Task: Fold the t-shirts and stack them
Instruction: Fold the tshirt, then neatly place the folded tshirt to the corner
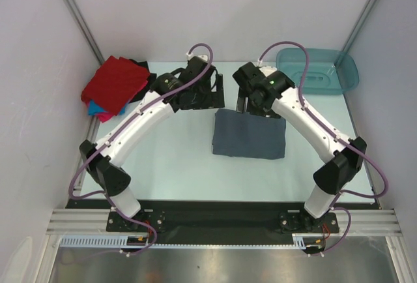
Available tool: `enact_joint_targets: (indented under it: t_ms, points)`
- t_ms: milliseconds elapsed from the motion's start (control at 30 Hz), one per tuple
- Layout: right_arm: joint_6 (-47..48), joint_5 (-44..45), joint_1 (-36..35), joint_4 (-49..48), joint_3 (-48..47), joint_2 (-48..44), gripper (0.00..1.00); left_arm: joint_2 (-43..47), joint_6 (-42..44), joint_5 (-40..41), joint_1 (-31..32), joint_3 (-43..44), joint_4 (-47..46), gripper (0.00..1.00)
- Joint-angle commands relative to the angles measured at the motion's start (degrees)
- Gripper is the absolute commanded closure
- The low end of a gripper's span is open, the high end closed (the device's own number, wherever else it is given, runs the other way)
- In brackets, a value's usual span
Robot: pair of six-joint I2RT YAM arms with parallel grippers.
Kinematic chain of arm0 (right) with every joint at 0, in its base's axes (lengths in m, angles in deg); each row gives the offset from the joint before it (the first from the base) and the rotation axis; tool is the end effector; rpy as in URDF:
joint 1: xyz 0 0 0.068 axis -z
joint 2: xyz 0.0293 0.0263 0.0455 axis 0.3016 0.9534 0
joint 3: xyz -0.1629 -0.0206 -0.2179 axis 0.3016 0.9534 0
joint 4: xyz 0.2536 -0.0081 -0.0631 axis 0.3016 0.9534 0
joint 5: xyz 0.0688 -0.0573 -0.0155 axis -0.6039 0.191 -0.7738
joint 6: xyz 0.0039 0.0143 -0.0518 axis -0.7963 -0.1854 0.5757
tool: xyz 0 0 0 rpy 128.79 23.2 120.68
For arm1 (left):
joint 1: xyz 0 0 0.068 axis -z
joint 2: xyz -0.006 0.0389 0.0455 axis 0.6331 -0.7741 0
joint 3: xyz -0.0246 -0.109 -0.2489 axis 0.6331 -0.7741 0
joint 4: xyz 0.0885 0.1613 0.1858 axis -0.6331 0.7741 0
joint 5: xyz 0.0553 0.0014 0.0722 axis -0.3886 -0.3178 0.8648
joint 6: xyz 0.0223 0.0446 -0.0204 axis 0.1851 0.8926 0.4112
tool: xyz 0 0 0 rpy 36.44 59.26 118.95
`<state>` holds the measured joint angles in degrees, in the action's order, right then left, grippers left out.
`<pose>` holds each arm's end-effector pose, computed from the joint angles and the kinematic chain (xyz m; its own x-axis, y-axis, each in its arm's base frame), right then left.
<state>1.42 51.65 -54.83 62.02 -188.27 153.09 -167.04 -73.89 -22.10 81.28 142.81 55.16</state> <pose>0.2748 0.1889 0.3678 -0.8076 0.1188 -0.5776 0.1795 0.9825 -0.0488 0.2675 -0.2301 0.3929 -0.7752 -0.0732 -0.6275 0.1089 0.9629 -0.2468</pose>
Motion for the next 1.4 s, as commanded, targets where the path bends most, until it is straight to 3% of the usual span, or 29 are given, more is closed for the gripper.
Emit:
enact_joint_targets:
  t_ms: [0,400,567,867,1033,1167,1233,1300,1367]
  points:
    - [-2.13,5.25,-2.27,-0.22,-3.18,-1.5,0.0,3.72,-1.08,6.58,2.55,4.58,1.68,0.0]
    - [1.02,-3.27,0.45,-0.12,-5.82,3.69,0.0,1.35,4.63,1.78,2.83,7.06,-1.47,0.0]
    - [1.29,-3.1,1.07,0.31,-6.25,4.39,0.0,0.3,9.46,-5.33,2.83,7.4,-6.13,0.0]
    - [2.78,-4.77,4.14,1.28,-7.48,7.03,0.0,-10.16,8.33,-7.11,0.45,19.77,3.25,0.0]
    - [3.48,-3.36,5.9,2.16,-6.7,7.73,0.0,-13.5,8.85,-9.83,-0.25,20.94,2.3,0.0]
    - [4.8,-0.91,9.23,0.93,-2.15,6.51,0.0,-13.68,11.4,-9.21,-1.3,13.59,-2.26,0.0]
    - [4.72,-0.29,11.25,-0.38,-0.11,4.32,0.0,-12.73,10.7,-15.06,-3.14,8.84,-6.2,0.0]
    - [5.5,-1.68,14.94,-1.97,2.78,2.21,0.0,-10.79,10.17,-22.62,-7.35,-1.52,-12.43,0.0]
    - [6.73,-4.49,17.31,-4.95,4.11,-1.21,0.0,-6.24,8.15,-25.28,-10.16,-13.35,-23.5,0.0]
